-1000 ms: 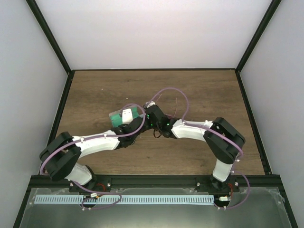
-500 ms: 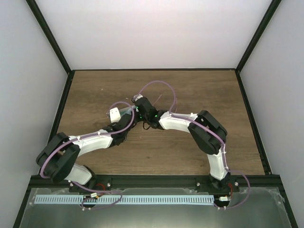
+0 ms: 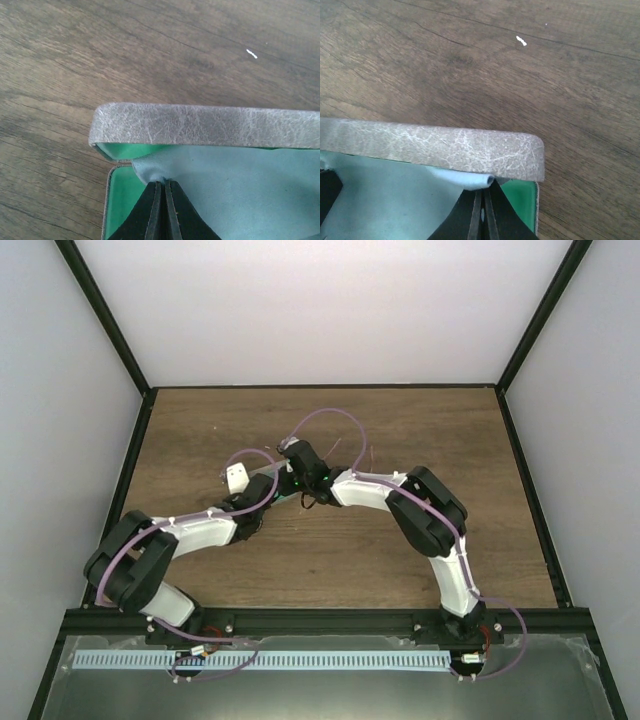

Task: Organize the sunglasses
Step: Place the glasses cleaning cloth in the sunglasses case.

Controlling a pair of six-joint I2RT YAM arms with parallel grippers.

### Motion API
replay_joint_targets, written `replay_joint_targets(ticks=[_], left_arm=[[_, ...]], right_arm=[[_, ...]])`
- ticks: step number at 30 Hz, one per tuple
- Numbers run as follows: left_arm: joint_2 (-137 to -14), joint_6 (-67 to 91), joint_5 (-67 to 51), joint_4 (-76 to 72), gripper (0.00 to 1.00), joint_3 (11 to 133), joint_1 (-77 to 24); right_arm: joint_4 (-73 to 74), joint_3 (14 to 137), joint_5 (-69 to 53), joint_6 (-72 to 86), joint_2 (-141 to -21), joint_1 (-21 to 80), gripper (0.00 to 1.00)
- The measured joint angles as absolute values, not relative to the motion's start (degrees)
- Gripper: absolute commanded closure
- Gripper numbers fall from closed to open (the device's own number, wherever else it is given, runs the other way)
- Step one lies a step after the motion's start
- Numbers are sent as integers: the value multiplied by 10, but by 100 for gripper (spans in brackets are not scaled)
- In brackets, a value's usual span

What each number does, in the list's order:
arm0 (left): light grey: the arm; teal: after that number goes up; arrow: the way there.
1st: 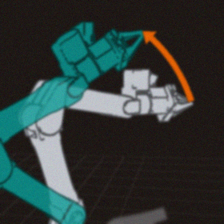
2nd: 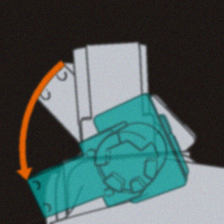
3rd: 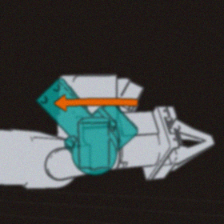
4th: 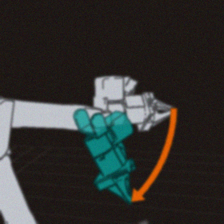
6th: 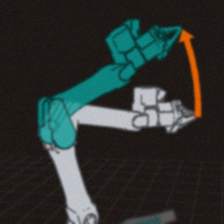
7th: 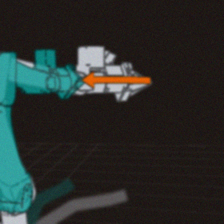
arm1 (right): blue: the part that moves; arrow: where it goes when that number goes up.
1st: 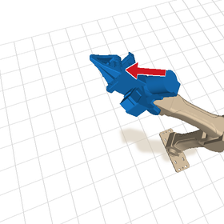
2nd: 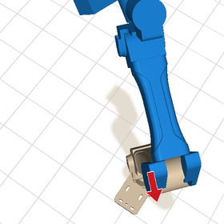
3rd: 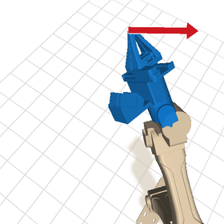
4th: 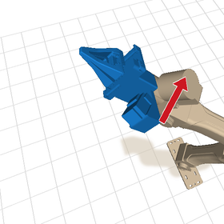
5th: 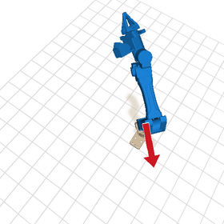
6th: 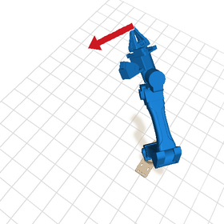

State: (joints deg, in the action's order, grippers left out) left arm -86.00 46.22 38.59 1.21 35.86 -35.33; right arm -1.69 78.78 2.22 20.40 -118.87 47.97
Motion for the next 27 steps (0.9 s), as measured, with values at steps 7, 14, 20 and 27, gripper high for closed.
replay_joint_targets(ticks=[7, 14, 20, 27], left_arm=[[-879, 458, 359, -4, 96, 357, -352], [-878, 458, 355, -9, 96, 347, -352], [-875, 458, 355, -8, 96, 339, -352], [-873, 458, 359, -8, 96, 337, -350]], right_arm=[[-15, 789, 15, 204, -1197, 477, 99], [-17, 786, 9, 204, -1197, 477, 99], [-18, 772, 5, 206, -1197, 477, 99], [-18, 763, 4, 206, -1197, 477, 99]])
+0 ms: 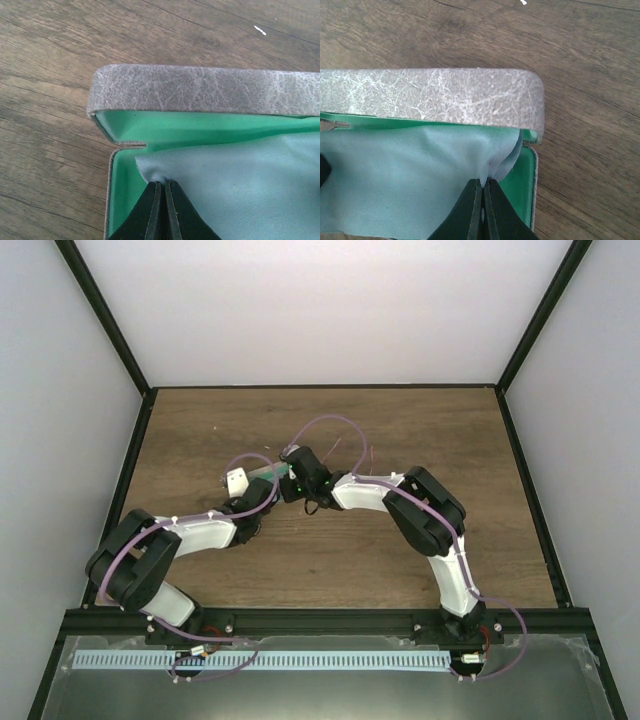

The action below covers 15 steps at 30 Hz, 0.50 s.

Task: Organize the sunglasses
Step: Place the glasses cleaning cloth in the sunglasses case.

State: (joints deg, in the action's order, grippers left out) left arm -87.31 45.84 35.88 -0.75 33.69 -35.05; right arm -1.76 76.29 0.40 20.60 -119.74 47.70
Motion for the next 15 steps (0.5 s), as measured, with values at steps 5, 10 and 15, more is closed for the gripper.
replay_joint_targets(ticks=[5, 10, 15], left_arm=[[-874, 458, 359, -8, 96, 337, -342], [-876, 458, 359, -8, 96, 337, -336], [-877, 458, 359, -8, 96, 337, -335]], right_arm=[[-18, 762, 2, 206, -1197, 477, 99], [-19, 760, -3, 206, -1197, 477, 99], [-22, 755, -6, 206, -1197, 478, 99]])
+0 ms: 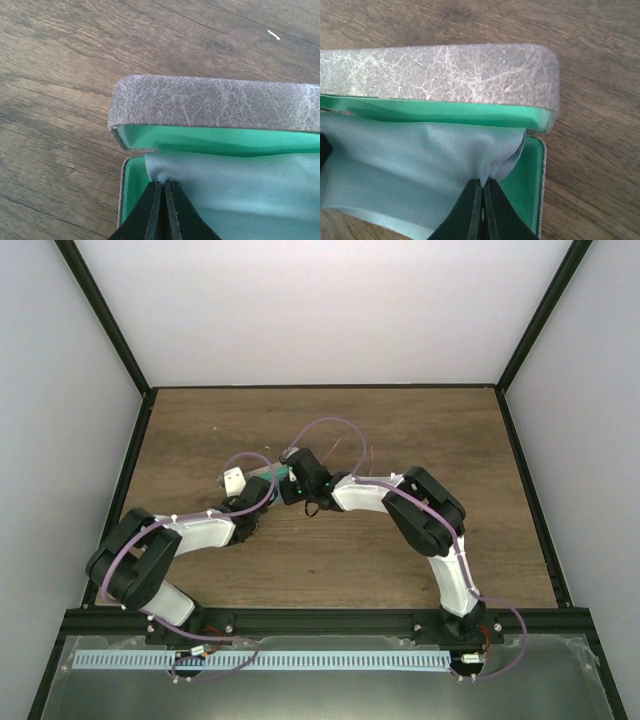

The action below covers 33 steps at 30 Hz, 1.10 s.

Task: Organize the sunglasses
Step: Place the glasses cleaning cloth in the sunglasses case.

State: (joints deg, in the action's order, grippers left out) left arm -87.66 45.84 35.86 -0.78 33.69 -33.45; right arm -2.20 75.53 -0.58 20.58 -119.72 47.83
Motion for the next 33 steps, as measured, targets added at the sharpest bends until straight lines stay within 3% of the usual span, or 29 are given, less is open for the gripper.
replay_joint_targets(ticks=[24, 33], left_arm=[[-903, 458, 361, -10, 95, 338, -323], [-903, 458, 361, -10, 89, 337, -319]], right_arm=[[-23, 752, -13, 206, -1197, 485, 99], [-20, 752, -12, 204, -1197, 486, 86]])
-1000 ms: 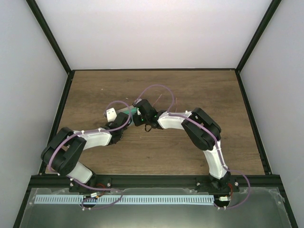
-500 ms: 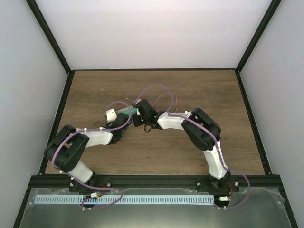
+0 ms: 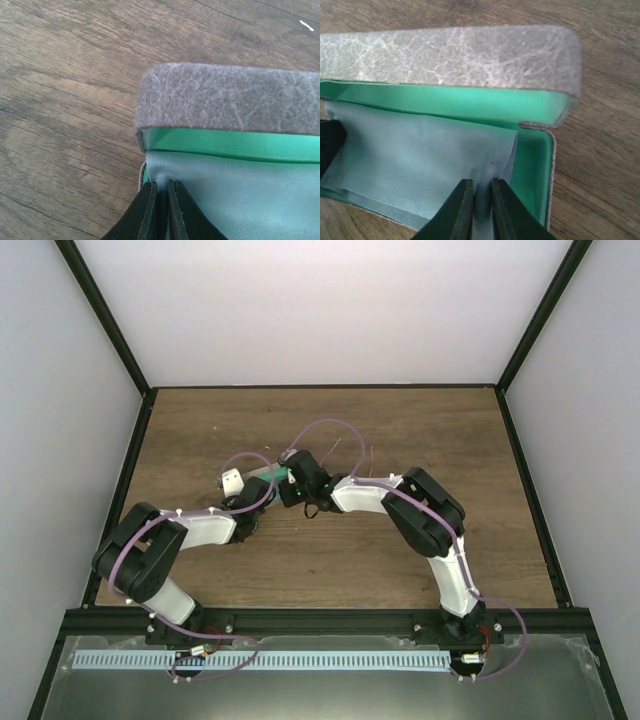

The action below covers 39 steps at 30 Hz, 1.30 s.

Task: Organize the sunglasses
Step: Place the glasses cleaning cloth in the sunglasses case.

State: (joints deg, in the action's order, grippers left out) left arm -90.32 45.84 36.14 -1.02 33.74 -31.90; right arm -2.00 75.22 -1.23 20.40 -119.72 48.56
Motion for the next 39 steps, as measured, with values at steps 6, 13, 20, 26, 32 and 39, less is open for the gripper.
replay_joint_targets(ticks=[6, 13, 20, 26, 32, 39], left_arm=[[-903, 461, 359, -15, 72, 336, -319], [-884, 463, 356, -16, 54, 326, -318], [-864, 462, 342, -20, 28, 321, -319], [-845, 463, 329, -30, 27, 309, -319], [-811, 467, 328, -40, 30, 289, -319], [-811, 468, 329, -45, 30, 287, -319]], right_arm=[[-18, 752, -10, 203, -1197, 486, 81], [-18, 752, -8, 203, -1197, 486, 80], [-20, 751, -8, 204, -1191, 486, 79], [-22, 751, -8, 204, -1188, 486, 81], [-19, 752, -11, 203, -1188, 489, 74], [-12, 758, -11, 202, -1189, 489, 67]])
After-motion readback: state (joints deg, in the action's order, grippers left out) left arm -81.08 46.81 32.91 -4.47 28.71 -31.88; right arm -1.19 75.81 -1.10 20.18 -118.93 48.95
